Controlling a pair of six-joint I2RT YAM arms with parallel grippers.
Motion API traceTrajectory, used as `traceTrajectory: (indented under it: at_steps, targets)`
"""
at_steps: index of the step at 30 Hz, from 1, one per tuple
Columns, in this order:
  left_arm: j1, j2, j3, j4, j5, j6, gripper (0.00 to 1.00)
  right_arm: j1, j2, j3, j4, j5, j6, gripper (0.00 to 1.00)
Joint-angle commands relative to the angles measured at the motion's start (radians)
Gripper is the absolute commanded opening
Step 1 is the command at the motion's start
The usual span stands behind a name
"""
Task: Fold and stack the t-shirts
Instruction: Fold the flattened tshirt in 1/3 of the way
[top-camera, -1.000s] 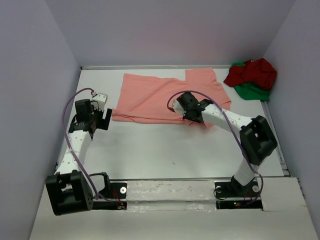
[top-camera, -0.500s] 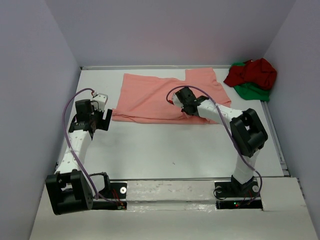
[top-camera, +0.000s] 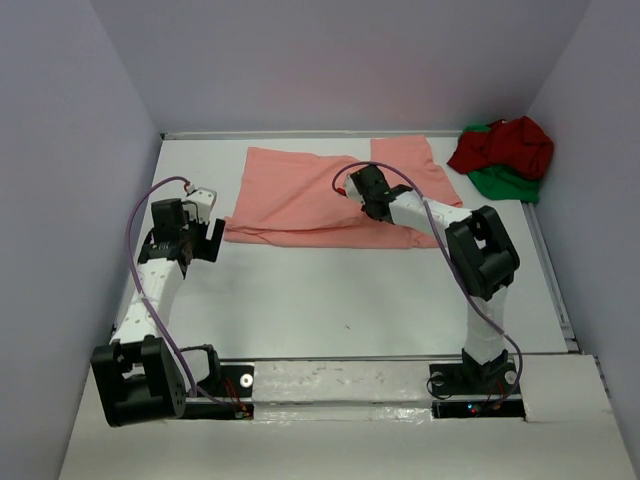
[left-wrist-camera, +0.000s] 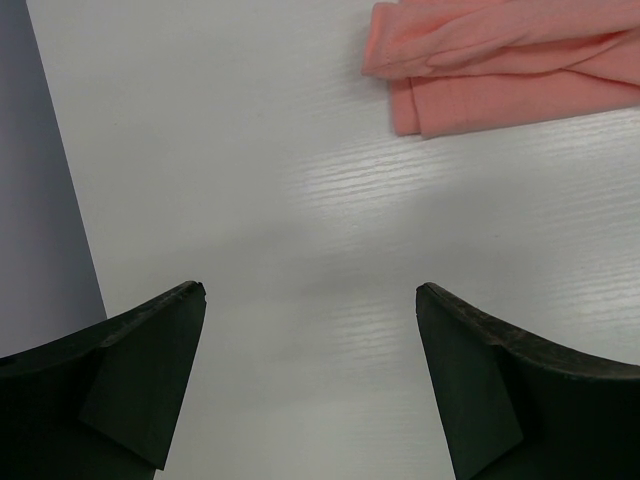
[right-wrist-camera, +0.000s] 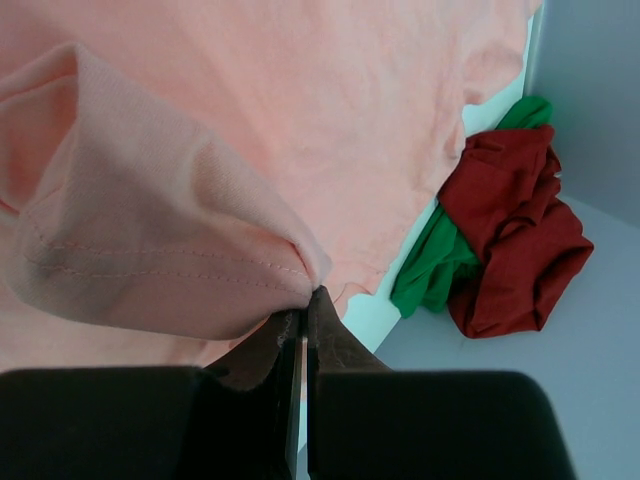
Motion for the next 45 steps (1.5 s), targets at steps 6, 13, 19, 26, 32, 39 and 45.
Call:
traceTrajectory:
  at_steps: [6, 13, 19, 26, 32, 39, 45]
  targets:
    - [0.003, 0.011, 0.024, 0.016, 0.012, 0.011, 0.99, -0.008, 0.059, 0.093, 0.091, 0.025, -0.048, 0.0]
    - [0.004, 0.011, 0.02, 0.016, 0.017, 0.011, 0.99, -0.026, 0.117, 0.147, 0.12, 0.035, -0.084, 0.0]
    - [0.003, 0.015, 0.02, 0.016, 0.015, 0.013, 0.99, -0.035, 0.163, 0.188, 0.134, 0.039, -0.104, 0.0]
    - [0.001, 0.026, 0.028, 0.01, 0.02, 0.013, 0.99, -0.055, 0.191, 0.207, 0.146, 0.047, -0.11, 0.63]
    - [0.003, 0.023, 0.028, 0.004, 0.023, 0.01, 0.99, -0.064, 0.194, 0.211, 0.166, 0.055, -0.116, 0.96]
    - [0.003, 0.006, 0.028, -0.004, 0.023, 0.006, 0.99, -0.074, 0.206, 0.248, 0.22, 0.07, -0.151, 1.0]
    - [0.003, -0.011, 0.024, -0.008, 0.02, 0.008, 0.99, -0.083, 0.264, 0.346, 0.255, 0.11, -0.191, 1.0]
